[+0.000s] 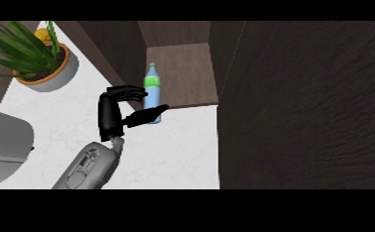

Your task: Pick up the bottled water, place it into the cabinet and close the cabinet

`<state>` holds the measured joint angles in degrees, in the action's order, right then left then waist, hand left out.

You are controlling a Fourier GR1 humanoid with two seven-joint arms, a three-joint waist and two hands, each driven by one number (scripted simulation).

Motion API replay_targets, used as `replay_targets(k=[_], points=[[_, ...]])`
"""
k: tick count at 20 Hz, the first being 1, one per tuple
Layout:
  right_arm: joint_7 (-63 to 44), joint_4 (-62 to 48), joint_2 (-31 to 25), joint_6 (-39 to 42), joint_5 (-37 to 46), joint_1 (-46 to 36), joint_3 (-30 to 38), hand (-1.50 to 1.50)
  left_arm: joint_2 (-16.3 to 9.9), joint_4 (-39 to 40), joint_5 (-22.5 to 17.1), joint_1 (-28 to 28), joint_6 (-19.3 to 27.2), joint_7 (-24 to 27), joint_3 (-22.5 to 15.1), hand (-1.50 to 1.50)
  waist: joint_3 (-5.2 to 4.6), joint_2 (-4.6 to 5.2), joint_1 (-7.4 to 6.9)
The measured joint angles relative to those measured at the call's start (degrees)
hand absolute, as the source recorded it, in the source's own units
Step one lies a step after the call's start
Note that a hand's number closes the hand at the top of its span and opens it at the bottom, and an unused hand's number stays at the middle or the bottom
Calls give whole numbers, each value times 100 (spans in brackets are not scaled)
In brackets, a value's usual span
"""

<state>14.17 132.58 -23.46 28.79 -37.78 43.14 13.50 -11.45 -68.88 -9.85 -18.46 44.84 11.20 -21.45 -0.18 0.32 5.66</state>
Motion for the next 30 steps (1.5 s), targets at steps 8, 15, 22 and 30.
replay_targets(k=[8, 15, 22, 30], points=[[-49, 12, -44, -133, -18, -64, 39, -150, 102, 16, -163, -27, -162, 108, 1, -150, -13, 10, -89], [-68, 17, -6, -221, -25, -34, 25, -150, 404, -103, -435, 110, -323, 322, -5, -150, -24, -2, -193], [-209, 80, -49, -405, -52, 56, 157, -150, 929, -383, -737, -370, -886, 676, -411, -150, -8, -22, -299], [-369, 172, 115, -479, -94, 203, 272, -150, 1112, -1164, -1045, 242, -1069, 1085, -1018, -150, 7, -49, -455]])
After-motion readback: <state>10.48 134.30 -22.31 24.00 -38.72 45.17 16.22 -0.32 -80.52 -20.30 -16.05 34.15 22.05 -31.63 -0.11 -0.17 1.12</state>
